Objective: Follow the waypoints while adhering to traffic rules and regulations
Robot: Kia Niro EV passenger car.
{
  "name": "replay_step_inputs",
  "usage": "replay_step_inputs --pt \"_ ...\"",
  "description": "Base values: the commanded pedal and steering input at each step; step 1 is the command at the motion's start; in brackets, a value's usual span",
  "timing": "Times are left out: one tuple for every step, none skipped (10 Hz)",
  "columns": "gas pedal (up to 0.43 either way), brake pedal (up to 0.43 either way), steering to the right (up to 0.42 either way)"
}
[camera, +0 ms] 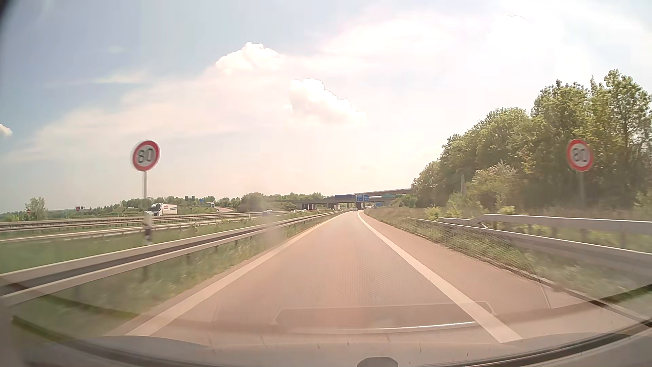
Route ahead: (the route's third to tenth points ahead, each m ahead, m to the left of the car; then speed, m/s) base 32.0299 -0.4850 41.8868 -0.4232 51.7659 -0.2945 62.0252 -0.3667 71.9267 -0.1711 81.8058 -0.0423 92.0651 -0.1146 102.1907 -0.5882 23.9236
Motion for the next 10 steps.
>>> replay_step_inputs --pt "0.000 0.000 -0.004" --pt "0.000 0.000 -0.004" --pt "0.000 0.000 -0.004" --pt "0.000 0.000 -0.004" --pt "0.000 0.000 -0.004" --pt "0.000 0.000 -0.004" --pt "0.000 0.000 -0.003" --pt "0.000 0.000 -0.003" --pt "0.000 0.000 -0.002" --pt "0.000 0.000 0.002"
